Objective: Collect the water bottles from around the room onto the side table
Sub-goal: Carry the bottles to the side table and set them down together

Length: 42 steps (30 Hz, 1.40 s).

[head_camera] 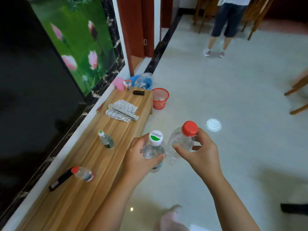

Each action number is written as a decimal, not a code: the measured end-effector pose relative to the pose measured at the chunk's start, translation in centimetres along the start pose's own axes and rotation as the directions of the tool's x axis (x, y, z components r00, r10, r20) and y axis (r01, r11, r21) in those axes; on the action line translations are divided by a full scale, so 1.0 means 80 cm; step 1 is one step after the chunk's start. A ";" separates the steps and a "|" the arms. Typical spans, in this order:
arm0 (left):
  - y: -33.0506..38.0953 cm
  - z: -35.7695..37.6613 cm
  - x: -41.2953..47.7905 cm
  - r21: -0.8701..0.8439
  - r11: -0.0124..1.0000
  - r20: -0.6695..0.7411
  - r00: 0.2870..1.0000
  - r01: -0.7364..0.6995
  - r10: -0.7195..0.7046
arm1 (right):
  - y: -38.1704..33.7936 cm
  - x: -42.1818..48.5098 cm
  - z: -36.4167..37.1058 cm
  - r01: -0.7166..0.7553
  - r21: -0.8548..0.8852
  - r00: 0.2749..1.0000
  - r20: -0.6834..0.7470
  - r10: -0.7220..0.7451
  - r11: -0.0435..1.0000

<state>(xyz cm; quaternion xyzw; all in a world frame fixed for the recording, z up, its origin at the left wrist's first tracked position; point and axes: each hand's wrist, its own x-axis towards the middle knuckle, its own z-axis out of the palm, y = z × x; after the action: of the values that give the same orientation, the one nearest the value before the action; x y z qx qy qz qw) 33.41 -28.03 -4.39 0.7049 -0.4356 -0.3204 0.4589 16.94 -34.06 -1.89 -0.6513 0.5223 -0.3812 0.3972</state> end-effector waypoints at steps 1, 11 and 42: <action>0.009 0.019 0.013 0.001 1.000 0.031 0.999 -0.010 0.010 | 0.007 0.009 -0.016 -0.008 -0.008 0.999 -0.032 0.008 1.000; 0.082 0.207 0.104 -0.057 0.991 0.298 0.945 -0.120 0.131 | 0.072 0.065 -0.172 -0.176 -0.062 0.921 -0.362 0.142 0.983; 0.308 0.697 0.397 -0.206 0.945 0.852 0.429 -0.253 0.301 | 0.237 0.365 -0.471 -0.530 0.200 0.296 -0.867 0.401 0.824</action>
<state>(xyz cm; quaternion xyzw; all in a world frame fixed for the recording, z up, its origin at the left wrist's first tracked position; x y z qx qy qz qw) -8.78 -82.29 -4.03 0.3504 -0.7095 -0.5644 0.2350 -19.76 -69.89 -2.02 -0.1986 0.8373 -0.4954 0.1186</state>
